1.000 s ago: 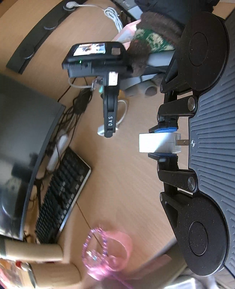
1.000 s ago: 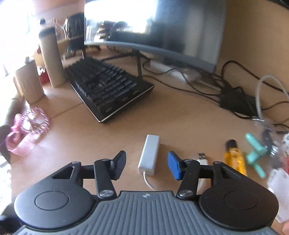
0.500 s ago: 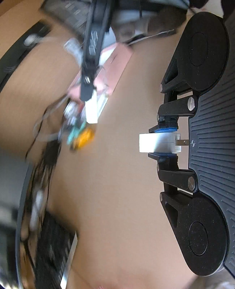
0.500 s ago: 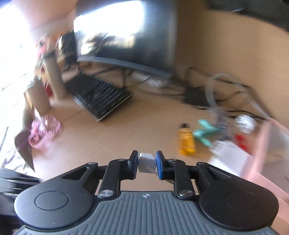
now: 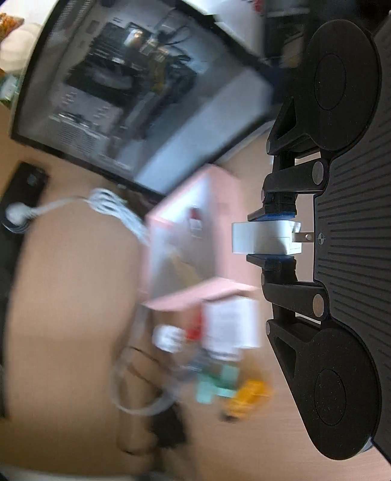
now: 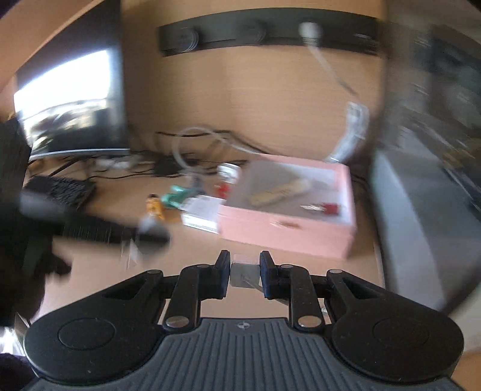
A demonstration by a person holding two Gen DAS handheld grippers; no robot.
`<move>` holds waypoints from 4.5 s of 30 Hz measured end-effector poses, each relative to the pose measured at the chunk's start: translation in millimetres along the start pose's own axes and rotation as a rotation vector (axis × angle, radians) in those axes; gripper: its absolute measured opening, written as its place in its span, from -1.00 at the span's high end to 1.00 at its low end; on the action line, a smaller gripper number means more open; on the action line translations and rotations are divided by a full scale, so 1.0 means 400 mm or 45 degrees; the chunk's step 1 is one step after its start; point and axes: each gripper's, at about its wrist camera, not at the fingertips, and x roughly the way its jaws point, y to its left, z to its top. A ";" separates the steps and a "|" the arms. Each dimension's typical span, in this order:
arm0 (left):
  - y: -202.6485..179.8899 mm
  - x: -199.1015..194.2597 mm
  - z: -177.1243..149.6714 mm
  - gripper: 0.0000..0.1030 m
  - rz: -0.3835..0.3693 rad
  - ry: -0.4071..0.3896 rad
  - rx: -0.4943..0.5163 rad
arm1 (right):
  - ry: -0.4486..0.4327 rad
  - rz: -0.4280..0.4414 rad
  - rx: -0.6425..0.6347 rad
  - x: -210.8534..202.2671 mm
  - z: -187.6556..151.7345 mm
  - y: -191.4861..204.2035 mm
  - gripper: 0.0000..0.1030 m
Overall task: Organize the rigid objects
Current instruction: 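Release the charger into the pink box with the left tool while the right tool drops the adapter in, then grasp the yellow oil bottle with the left tool, then grasp the white boxed product with the right tool while the left tool holds the bottle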
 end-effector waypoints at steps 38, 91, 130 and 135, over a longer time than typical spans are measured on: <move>0.124 -0.035 -0.161 0.51 0.350 0.153 -0.312 | -0.406 -0.091 0.144 0.101 0.407 -0.101 -0.15; 0.398 -0.008 -0.062 0.57 0.563 0.016 -0.517 | 0.315 0.140 -0.224 0.250 -0.019 0.101 -0.26; 0.349 -0.009 -0.213 0.38 0.426 0.125 -0.568 | 0.264 0.104 -0.214 0.218 -0.043 0.111 -0.28; 0.295 -0.115 -0.288 0.38 0.462 0.098 -0.595 | 0.243 0.222 -0.330 0.253 -0.026 0.193 -0.30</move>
